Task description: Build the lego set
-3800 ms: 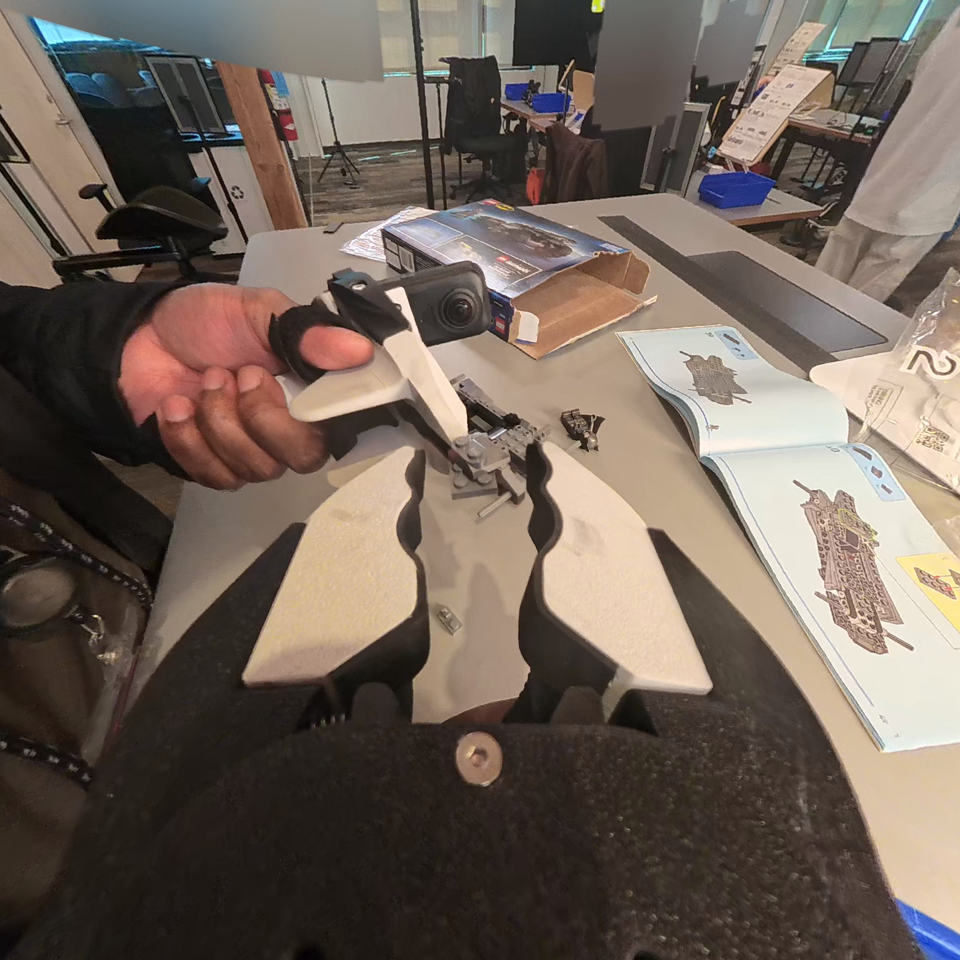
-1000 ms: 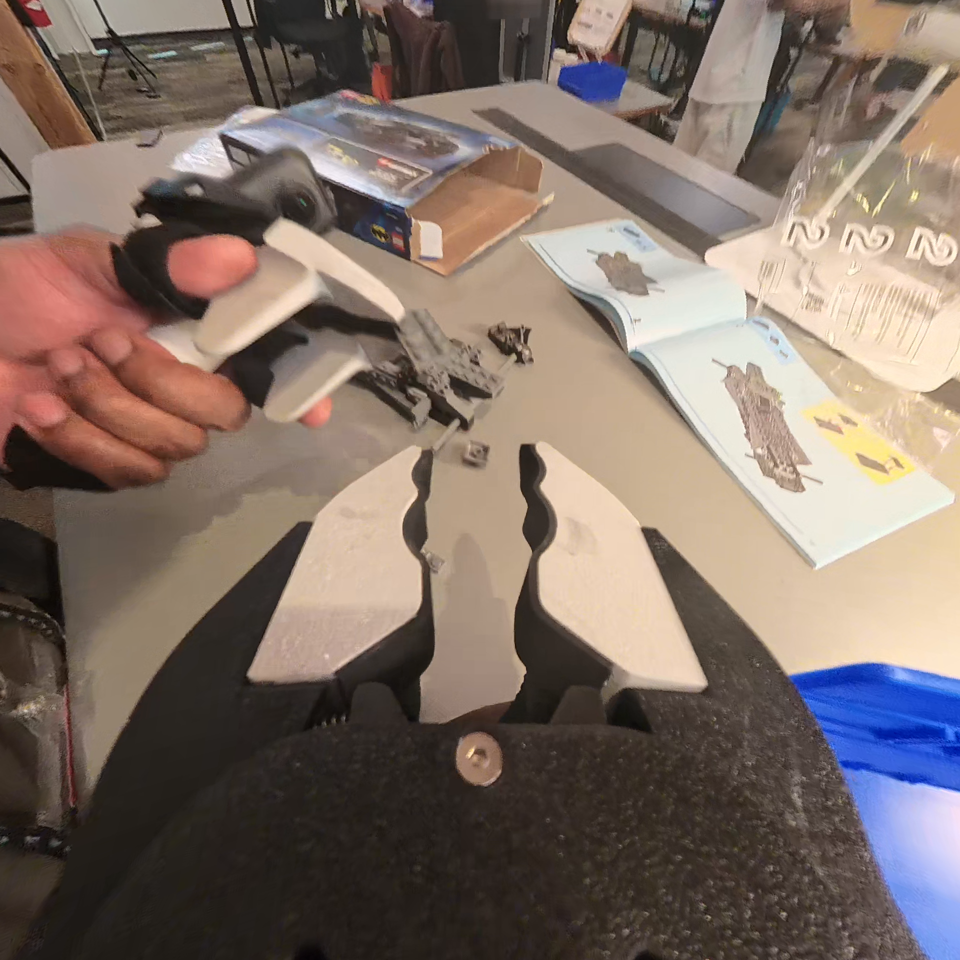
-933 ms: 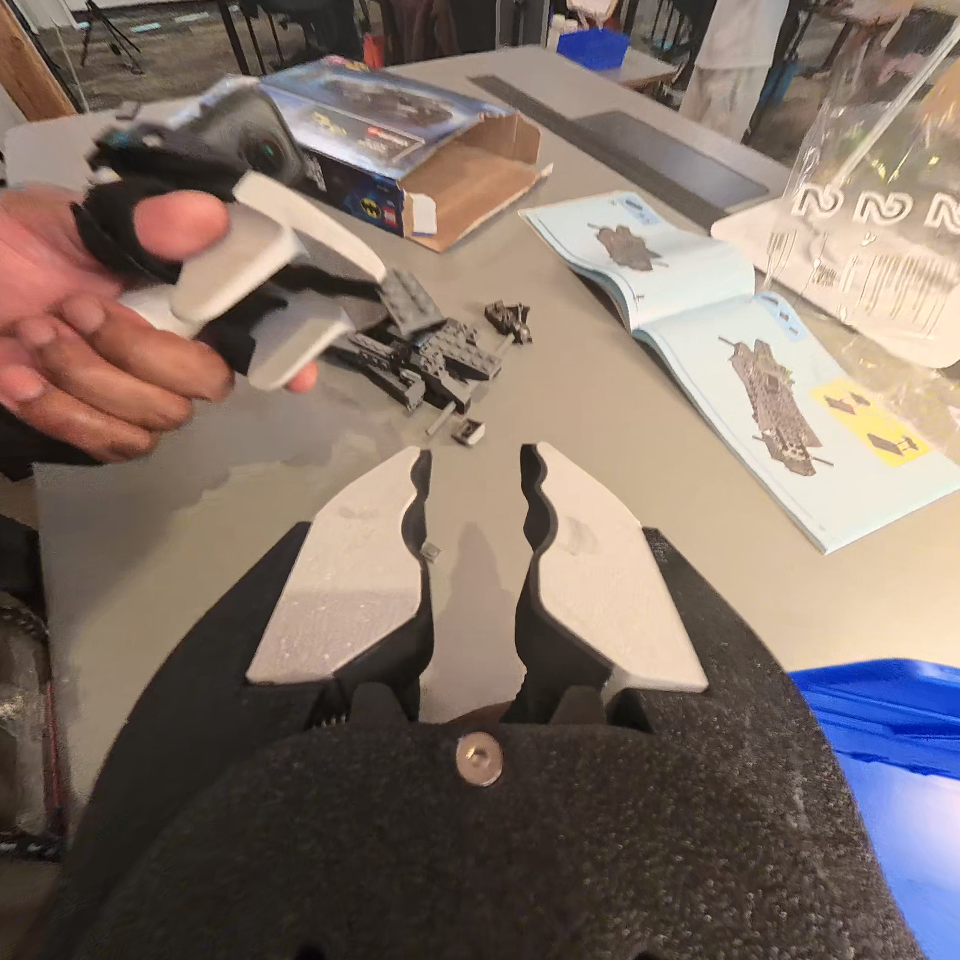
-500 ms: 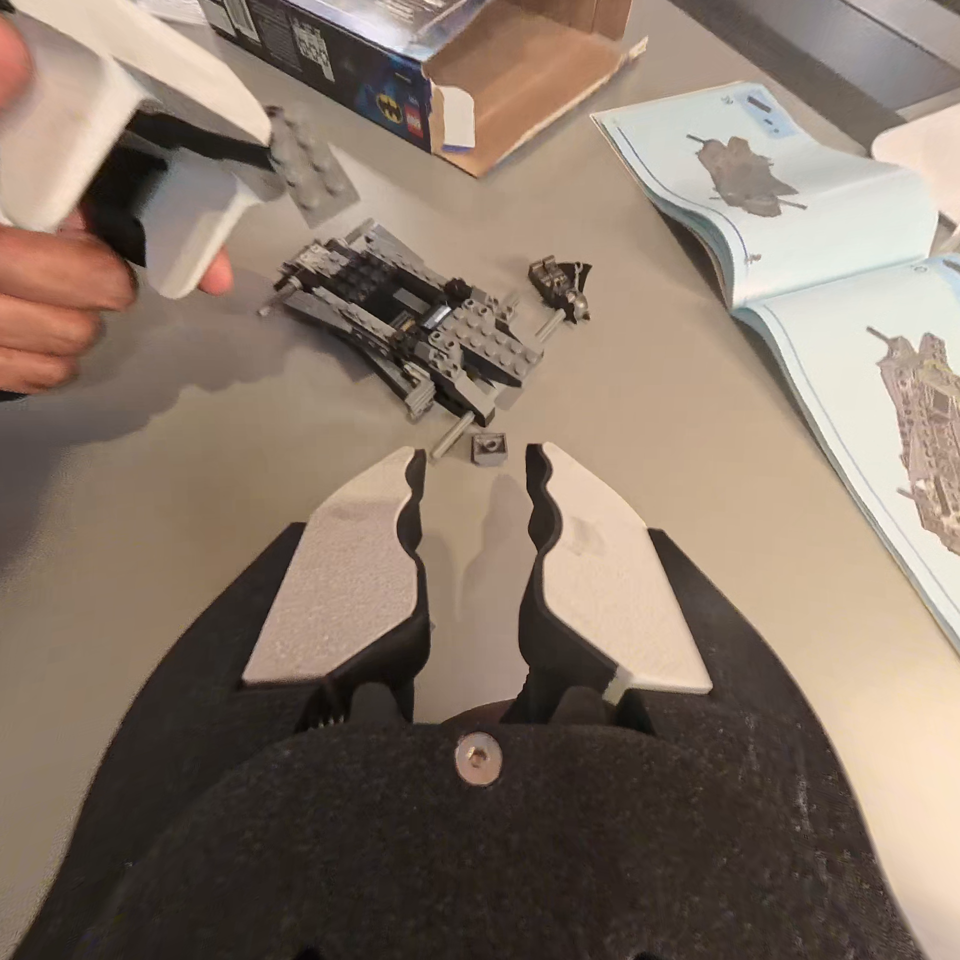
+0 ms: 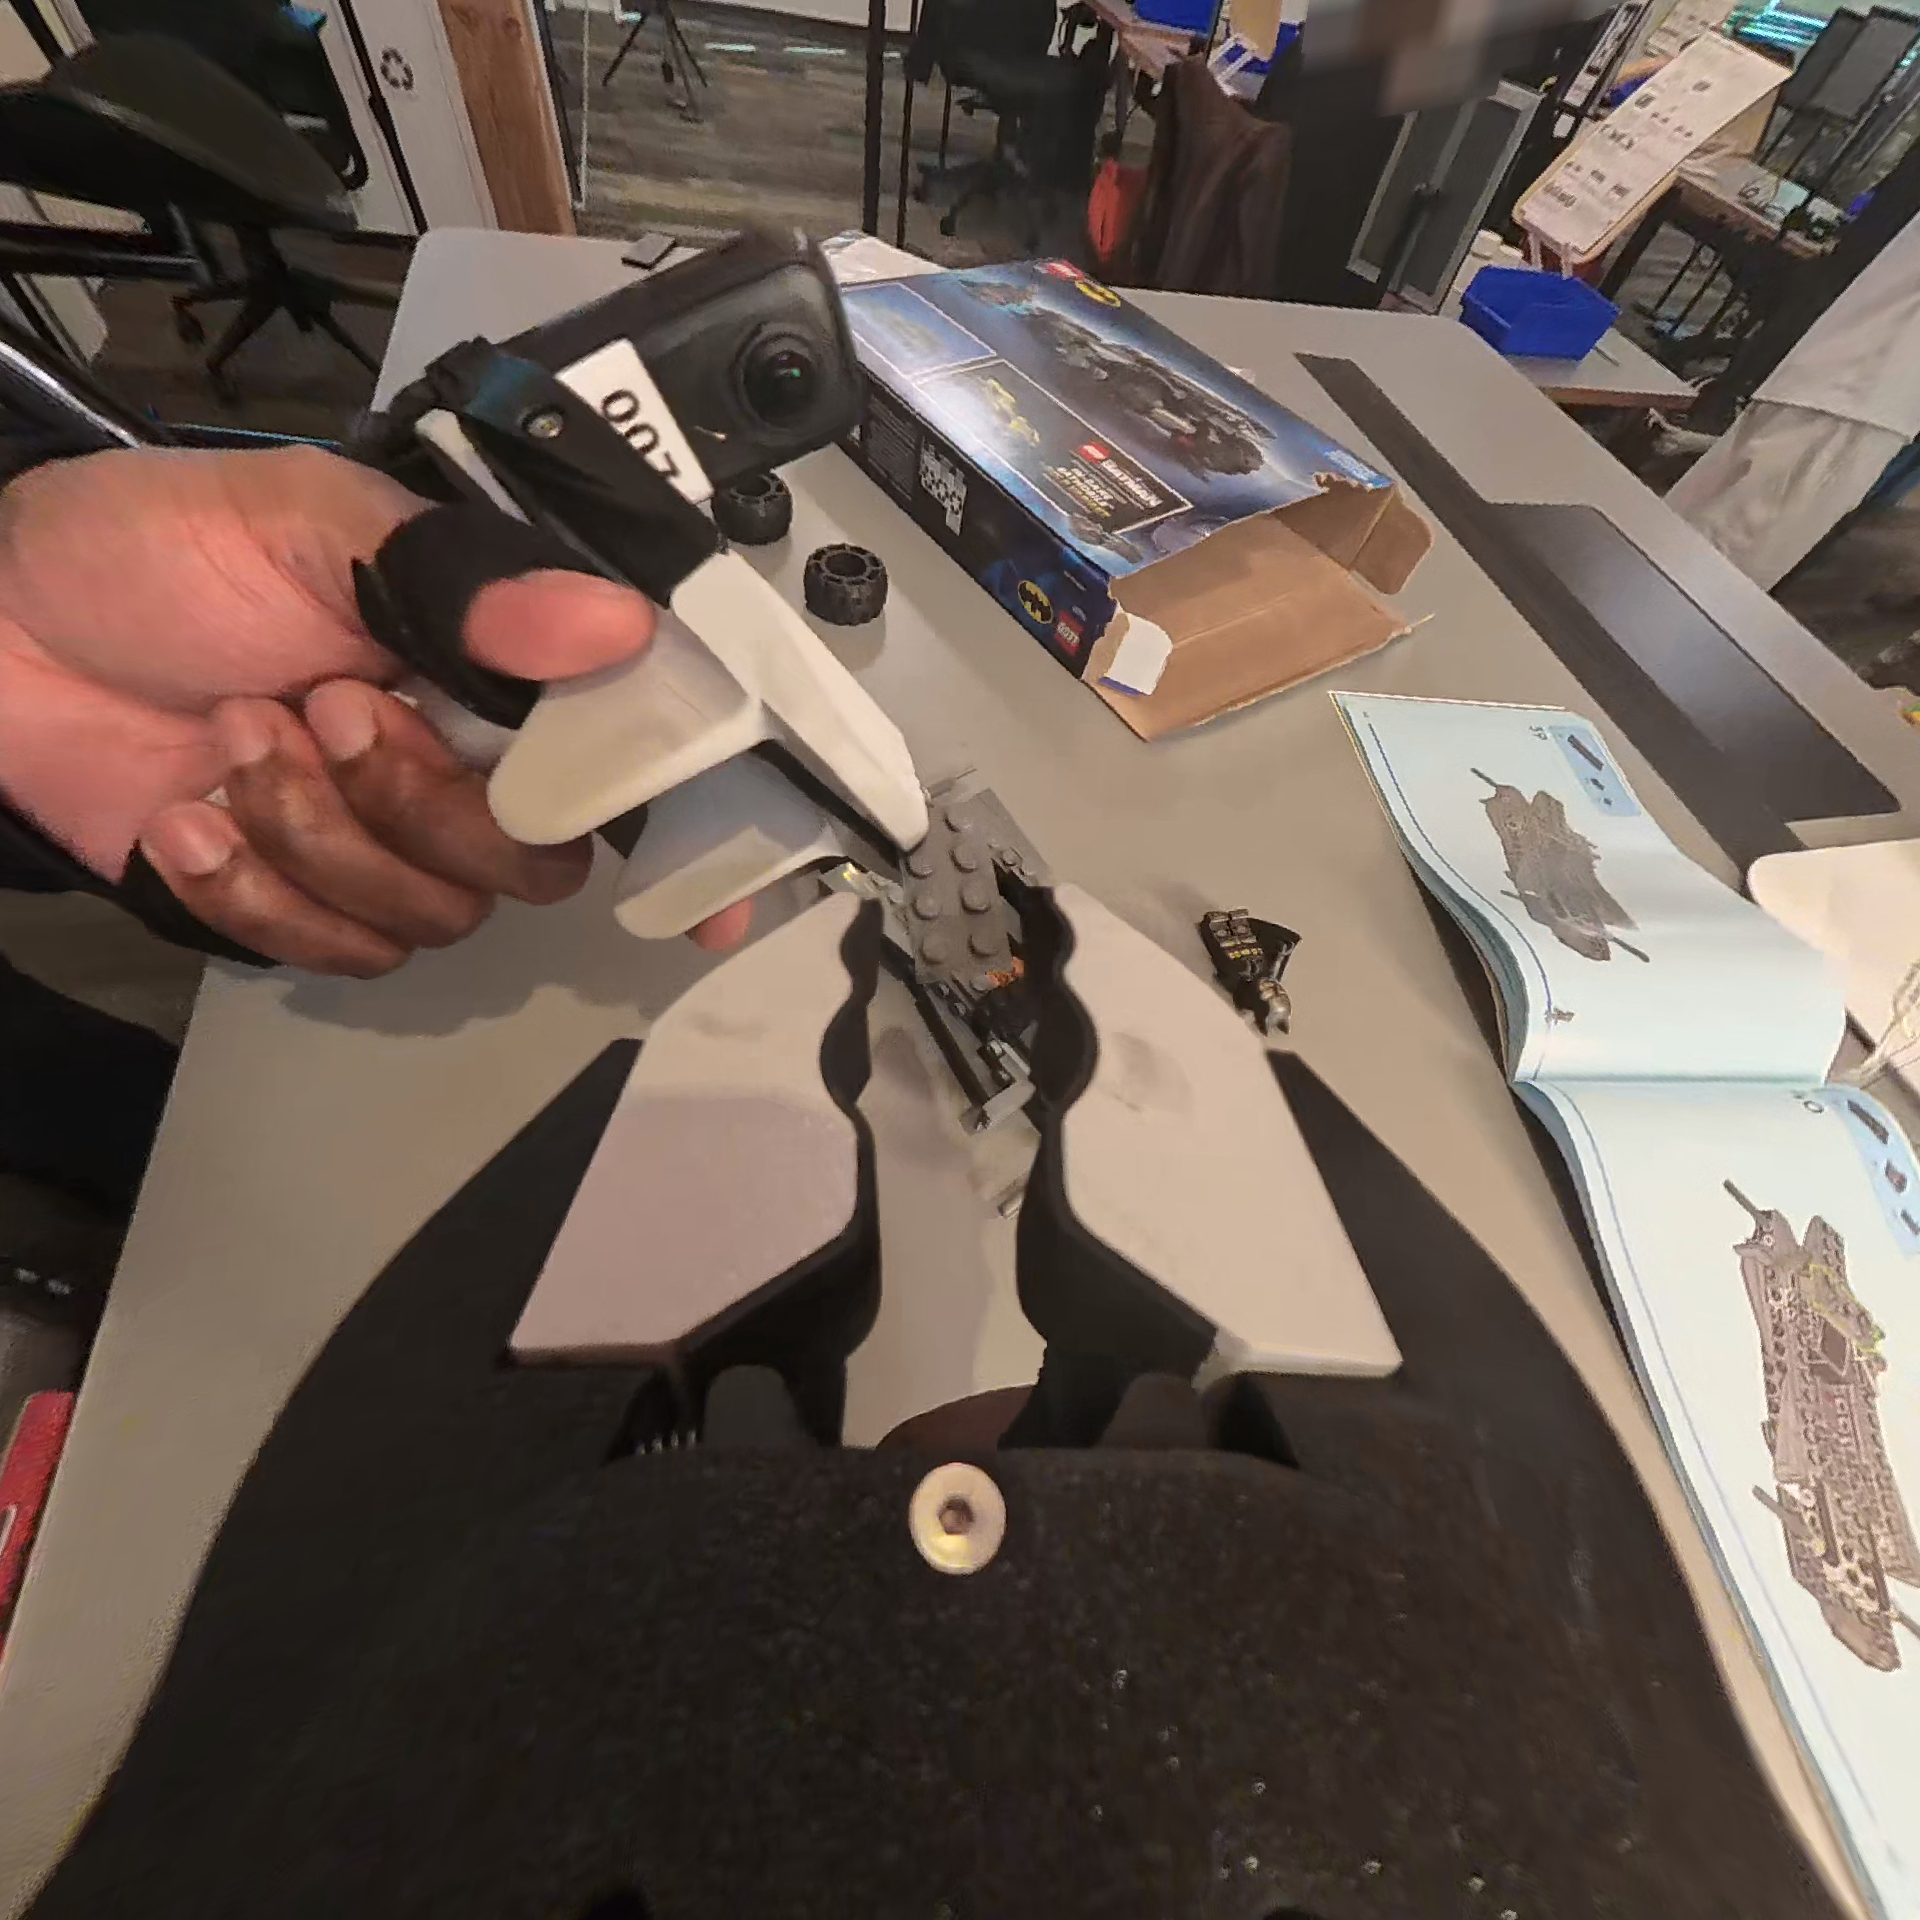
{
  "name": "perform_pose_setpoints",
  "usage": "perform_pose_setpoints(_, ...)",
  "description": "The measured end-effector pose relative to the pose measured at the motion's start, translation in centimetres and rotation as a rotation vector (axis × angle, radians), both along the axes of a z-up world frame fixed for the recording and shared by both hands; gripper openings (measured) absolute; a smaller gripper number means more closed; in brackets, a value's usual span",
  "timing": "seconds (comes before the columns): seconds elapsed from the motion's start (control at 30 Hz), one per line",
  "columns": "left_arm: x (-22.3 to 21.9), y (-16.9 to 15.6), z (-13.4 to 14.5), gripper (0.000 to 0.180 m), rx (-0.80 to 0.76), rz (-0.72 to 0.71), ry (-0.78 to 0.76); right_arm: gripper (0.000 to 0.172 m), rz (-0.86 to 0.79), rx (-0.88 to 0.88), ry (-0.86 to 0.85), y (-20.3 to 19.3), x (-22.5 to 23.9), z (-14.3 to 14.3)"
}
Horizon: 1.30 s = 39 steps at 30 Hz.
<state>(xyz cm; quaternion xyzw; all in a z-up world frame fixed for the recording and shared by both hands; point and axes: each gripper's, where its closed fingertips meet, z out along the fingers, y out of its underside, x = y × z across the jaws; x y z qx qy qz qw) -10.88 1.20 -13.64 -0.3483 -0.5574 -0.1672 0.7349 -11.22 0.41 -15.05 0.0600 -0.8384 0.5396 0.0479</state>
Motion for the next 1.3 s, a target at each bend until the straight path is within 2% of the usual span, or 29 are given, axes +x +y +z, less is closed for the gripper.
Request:
perform_pose_setpoints(0.07,0.2,0.0,0.3,0.005,-0.006,-0.016,0.025,0.018,0.005,-0.006,0.018,-0.1,0.1,0.3)
perform_pose_setpoints(0.13,0.4,0.0,0.7,0.005,-0.039,-0.040,0.076,0.018,0.020,-0.013,0.004,-0.1,0.3,0.6)
perform_pose_setpoints(0.27,0.1,-1.5,0.7,0.013,-0.239,-0.015,0.213,0.018,-0.012,-0.041,-0.060,-0.2,-0.1,1.2)
perform_pose_setpoints(0.37,-0.4,-4.2,1.4,0.039,-0.470,0.125,0.428,0.018,-0.026,-0.074,-0.111,0.1,-0.2,1.7)
perform_pose_setpoints(0.47,-1.8,-7.0,3.1,0.082,-0.673,0.315,0.598,0.018,-0.038,-0.082,-0.139,0.2,-0.4,1.9)
perform_pose_setpoints(0.5,-2.2,-7.3,3.7,0.084,-0.706,0.323,0.647,0.018,-0.042,-0.081,-0.142,0.3,-0.5,1.9)
perform_pose_setpoints(0.57,-3.1,-7.8,5.2,0.078,-0.751,0.358,0.732,0.018,-0.049,-0.081,-0.142,0.3,-0.6,2.0)
perform_pose_setpoints(0.67,-4.5,-8.6,8.3,0.050,-0.772,0.444,0.883,0.018,-0.044,-0.083,-0.139,0.3,-0.8,2.2)
perform_pose_setpoints(0.7,-5.1,-8.8,9.3,0.051,-0.783,0.471,0.937,0.018,-0.036,-0.083,-0.141,0.3,-0.9,2.3)
perform_pose_setpoints(0.77,-6.5,-9.5,11.1,0.069,-0.792,0.502,1.005,0.018,-0.025,-0.091,-0.149,0.3,-1.5,2.5)
perform_pose_setpoints(0.83,-8.2,-9.2,11.1,0.078,-0.821,0.394,1.014,0.017,-0.017,-0.101,-0.155,0.2,-2.6,2.8)
perform_pose_setpoints(0.87,-8.7,-8.7,10.8,0.075,-0.829,0.329,1.039,0.018,-0.017,-0.102,-0.155,0.1,-3.3,2.9)
perform_pose_setpoints(0.9,-8.4,-7.6,10.1,0.065,-0.812,0.214,1.085,0.017,-0.015,-0.097,-0.156,0.0,-4.0,2.9)
perform_pose_setpoints(0.93,-7.9,-6.4,8.9,0.057,-0.791,0.067,1.100,0.017,-0.007,-0.085,-0.160,-0.1,-4.7,2.8)
perform_pose_setpoints(0.97,-7.6,-5.4,7.4,0.057,-0.782,-0.070,1.080,0.018,0.001,-0.065,-0.161,-0.1,-5.3,2.7)
perform_pose_setpoints(1.03,-7.5,-4.3,4.5,0.056,-0.829,-0.233,1.032,0.018,0.021,-0.018,-0.154,-0.3,-6.4,2.1)
perform_pose_setpoints(1.13,-7.5,-3.9,1.7,0.049,-0.910,-0.297,1.006,0.018,0.047,0.022,-0.157,-1.0,-7.5,1.3)
perform_pose_setpoints(1.23,-7.5,-3.9,1.3,0.044,-0.898,-0.270,0.990,0.018,0.039,0.004,-0.169,-1.8,-8.3,0.7)
perform_pose_setpoints(1.3,-8.0,-3.7,0.6,0.044,-0.962,-0.265,0.981,0.018,0.034,-0.015,-0.194,-2.1,-8.3,0.4)
